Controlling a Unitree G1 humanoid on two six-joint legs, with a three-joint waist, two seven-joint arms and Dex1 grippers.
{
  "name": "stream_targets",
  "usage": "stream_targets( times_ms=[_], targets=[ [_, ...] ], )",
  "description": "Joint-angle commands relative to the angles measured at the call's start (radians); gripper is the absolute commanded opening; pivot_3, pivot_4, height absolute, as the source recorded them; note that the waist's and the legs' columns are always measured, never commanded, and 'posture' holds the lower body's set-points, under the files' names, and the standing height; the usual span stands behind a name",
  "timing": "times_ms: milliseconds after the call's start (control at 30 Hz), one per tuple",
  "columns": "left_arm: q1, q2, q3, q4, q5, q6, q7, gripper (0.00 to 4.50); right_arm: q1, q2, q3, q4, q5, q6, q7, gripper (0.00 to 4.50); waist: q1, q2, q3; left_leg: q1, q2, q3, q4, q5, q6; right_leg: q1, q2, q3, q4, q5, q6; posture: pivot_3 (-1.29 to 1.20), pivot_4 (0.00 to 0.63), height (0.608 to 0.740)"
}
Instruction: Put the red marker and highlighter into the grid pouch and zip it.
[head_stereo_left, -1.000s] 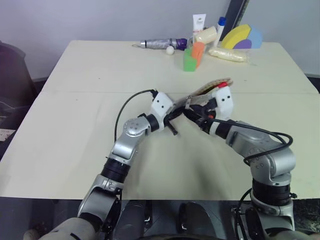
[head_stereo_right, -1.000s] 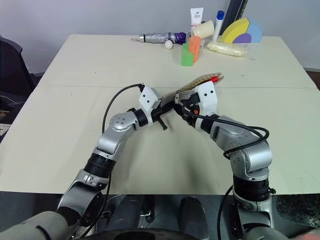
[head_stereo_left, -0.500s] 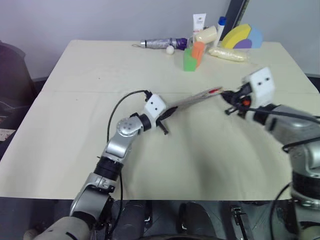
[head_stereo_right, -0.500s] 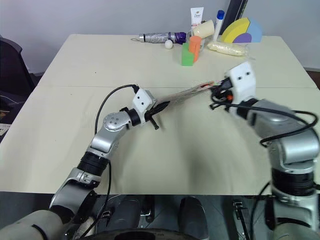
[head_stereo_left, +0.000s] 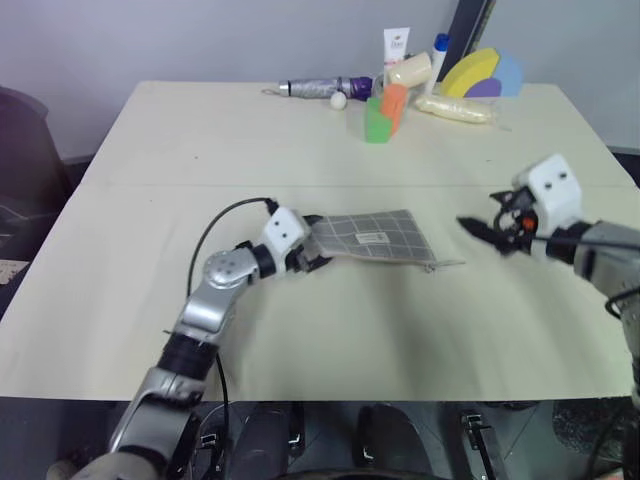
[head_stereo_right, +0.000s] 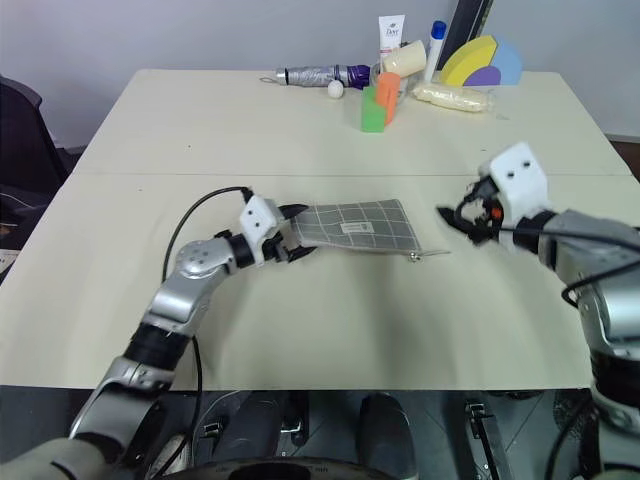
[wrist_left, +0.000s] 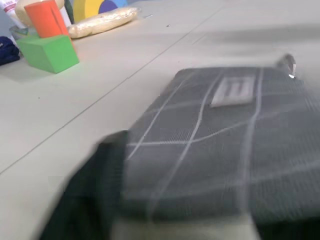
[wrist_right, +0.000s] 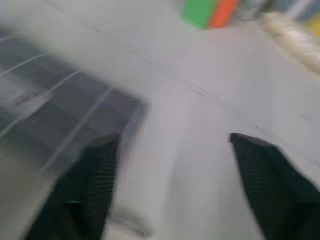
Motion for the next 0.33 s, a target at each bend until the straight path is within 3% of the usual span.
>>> stream_targets(
  times_ms=[33, 333],
  targets=[
    [0.087, 0.085, 0.092, -0.142, -0.108, 0.121, -0.052, 4.46, 0.111, -0.043, -0.082, -0.011, 0.001, -0.087, 0.091, 3.56, -0.002, 0.000, 0.000, 0.000, 0.000, 0.000, 0.000, 0.000, 0.000, 0.000, 0.000, 0.000, 0.000, 0.000, 0.000, 0.00, 0.150, 0.740],
    [0.150, 0.126, 0.211, -0.164, -0.116, 0.171, 0.061, 4.46, 0.099, 0.121, -0.152, 0.165, 0.025, -0.247, 0.038, 3.56, -0.016, 0.000, 0.000, 0.004, 0.000, -0.003, 0.000, 0.000, -0.001, 0.004, -0.002, 0.001, 0.000, 0.001, -0.001, 0.00, 0.150, 0.740]
  ],
)
